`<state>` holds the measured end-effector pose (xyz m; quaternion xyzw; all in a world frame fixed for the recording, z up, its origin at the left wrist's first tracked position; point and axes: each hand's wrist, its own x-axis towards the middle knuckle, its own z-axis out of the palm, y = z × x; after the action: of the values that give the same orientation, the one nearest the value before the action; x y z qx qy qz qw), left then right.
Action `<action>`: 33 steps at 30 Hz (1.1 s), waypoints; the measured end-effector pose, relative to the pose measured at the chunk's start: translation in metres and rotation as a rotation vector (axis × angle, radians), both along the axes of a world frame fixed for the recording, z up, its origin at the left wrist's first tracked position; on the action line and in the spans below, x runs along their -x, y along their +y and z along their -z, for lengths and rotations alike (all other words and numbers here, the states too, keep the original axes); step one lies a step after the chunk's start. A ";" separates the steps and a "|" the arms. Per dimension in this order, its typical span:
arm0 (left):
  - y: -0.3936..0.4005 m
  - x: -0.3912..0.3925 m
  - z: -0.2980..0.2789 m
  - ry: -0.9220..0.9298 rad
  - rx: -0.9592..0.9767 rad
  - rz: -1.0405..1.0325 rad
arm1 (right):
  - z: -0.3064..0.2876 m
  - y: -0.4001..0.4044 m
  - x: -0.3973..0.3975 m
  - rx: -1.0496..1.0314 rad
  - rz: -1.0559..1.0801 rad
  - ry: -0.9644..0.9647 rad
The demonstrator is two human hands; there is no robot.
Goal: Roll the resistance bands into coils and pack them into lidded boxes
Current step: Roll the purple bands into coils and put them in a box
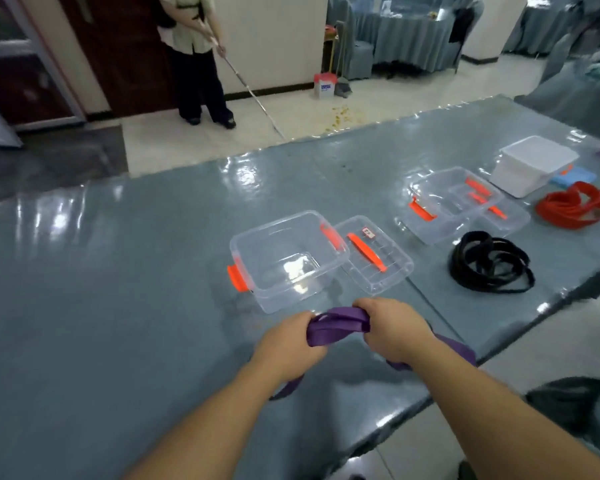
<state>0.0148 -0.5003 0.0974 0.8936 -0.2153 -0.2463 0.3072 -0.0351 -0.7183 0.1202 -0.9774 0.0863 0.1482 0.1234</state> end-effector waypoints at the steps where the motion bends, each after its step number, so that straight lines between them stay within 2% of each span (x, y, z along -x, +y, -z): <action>1: 0.004 -0.005 0.001 -0.015 -0.047 -0.014 | 0.004 0.003 -0.010 0.041 -0.075 0.020; 9: 0.011 -0.021 0.018 -0.163 -0.423 0.014 | 0.050 0.008 -0.062 0.054 -0.371 0.236; 12: 0.008 -0.017 0.032 -0.230 -0.586 0.033 | 0.081 0.003 -0.064 0.040 -0.477 0.173; 16: 0.011 -0.005 0.062 -0.189 -0.747 -0.024 | 0.124 -0.036 -0.054 0.027 -0.503 0.106; 19: 0.014 0.012 0.085 -0.133 -0.786 -0.143 | 0.145 -0.081 -0.039 0.104 -0.494 0.142; 21: 0.017 0.027 0.099 -0.120 -0.784 -0.240 | 0.152 -0.105 -0.030 0.150 -0.486 0.101; 24: 0.019 0.050 0.111 0.019 -0.752 -0.358 | 0.153 -0.125 -0.027 0.138 -0.389 0.072; 26: 0.017 0.063 0.113 0.075 -0.724 -0.393 | 0.152 -0.132 -0.032 0.097 -0.334 0.111; 29: 0.015 0.077 0.113 0.053 -0.740 -0.437 | 0.150 -0.138 -0.040 0.015 -0.295 0.163; 33: 0.018 0.083 0.111 0.072 -0.718 -0.437 | 0.145 -0.151 -0.043 0.094 -0.264 0.181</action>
<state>-0.0680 -0.4825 -0.0140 0.9594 0.0897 -0.2658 0.0289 0.0081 -0.8688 -0.0249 -0.9676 -0.0254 0.2464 0.0485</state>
